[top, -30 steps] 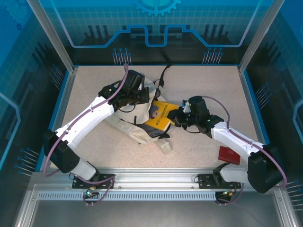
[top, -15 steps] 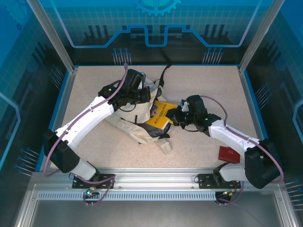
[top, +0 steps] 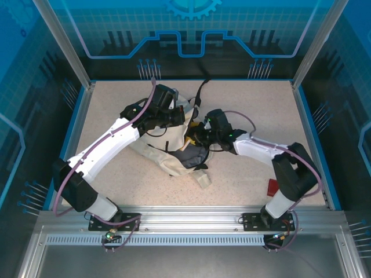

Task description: Pack the student bag

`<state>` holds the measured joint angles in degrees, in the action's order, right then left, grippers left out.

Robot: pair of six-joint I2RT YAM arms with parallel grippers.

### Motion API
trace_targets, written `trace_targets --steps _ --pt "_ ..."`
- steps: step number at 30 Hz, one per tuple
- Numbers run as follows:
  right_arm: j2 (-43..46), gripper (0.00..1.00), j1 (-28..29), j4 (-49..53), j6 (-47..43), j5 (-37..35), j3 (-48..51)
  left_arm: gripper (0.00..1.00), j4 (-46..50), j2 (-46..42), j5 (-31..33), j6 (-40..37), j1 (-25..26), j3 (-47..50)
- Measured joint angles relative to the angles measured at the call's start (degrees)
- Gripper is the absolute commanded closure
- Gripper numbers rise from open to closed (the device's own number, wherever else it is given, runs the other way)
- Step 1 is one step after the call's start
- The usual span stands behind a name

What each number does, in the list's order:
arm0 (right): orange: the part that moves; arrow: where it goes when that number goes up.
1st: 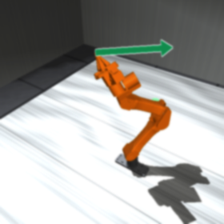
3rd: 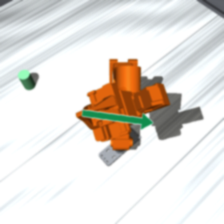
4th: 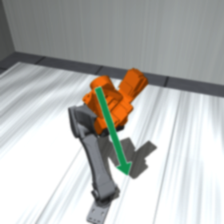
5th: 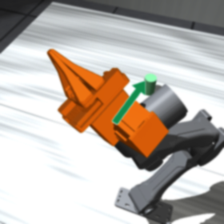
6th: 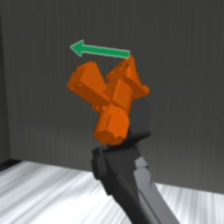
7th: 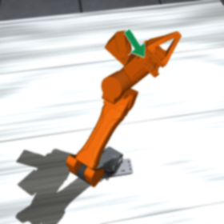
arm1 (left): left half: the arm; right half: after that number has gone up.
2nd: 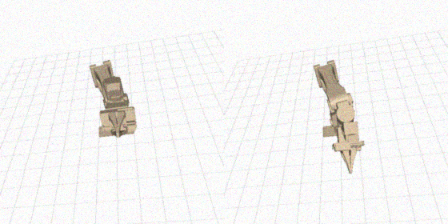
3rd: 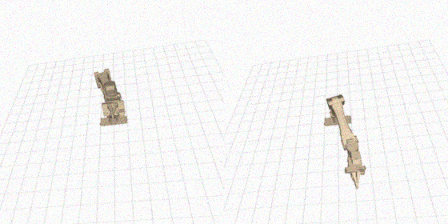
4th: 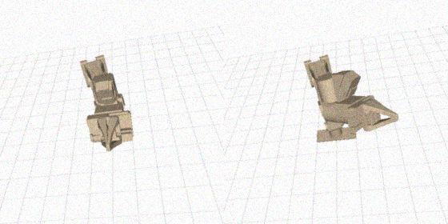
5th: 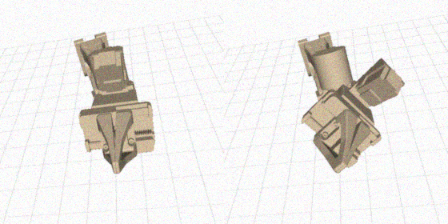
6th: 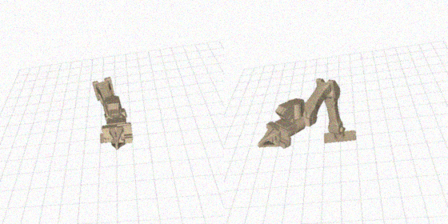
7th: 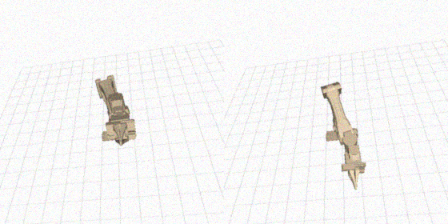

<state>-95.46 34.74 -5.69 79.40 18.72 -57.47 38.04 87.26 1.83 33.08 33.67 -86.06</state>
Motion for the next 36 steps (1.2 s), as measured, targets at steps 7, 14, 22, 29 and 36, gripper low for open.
trace_targets --steps 7,14,22,29,36 --pt "-6.82 0.45 1.57 -0.13 0.04 -1.6 -3.65 1.0 -0.22 0.0 0.04 0.57 -0.26 0.02" --pt "-5.27 0.45 1.2 0.98 -0.59 -1.14 -0.66 1.0 -0.48 0.0 0.0 0.66 -0.48 0.44" --pt "-5.05 0.66 1.22 0.59 -1.64 1.09 -0.26 1.0 -1.07 0.0 -0.2 0.9 -0.57 1.73" --pt "-9.29 0.71 1.22 -1.79 -1.38 2.27 -2.45 1.0 -1.09 -0.11 -0.2 1.07 -0.57 1.97" --pt "-14.71 0.75 1.2 -8.48 -0.94 2.99 -5.62 1.0 -1.09 -0.79 -0.2 1.11 -0.74 2.34"
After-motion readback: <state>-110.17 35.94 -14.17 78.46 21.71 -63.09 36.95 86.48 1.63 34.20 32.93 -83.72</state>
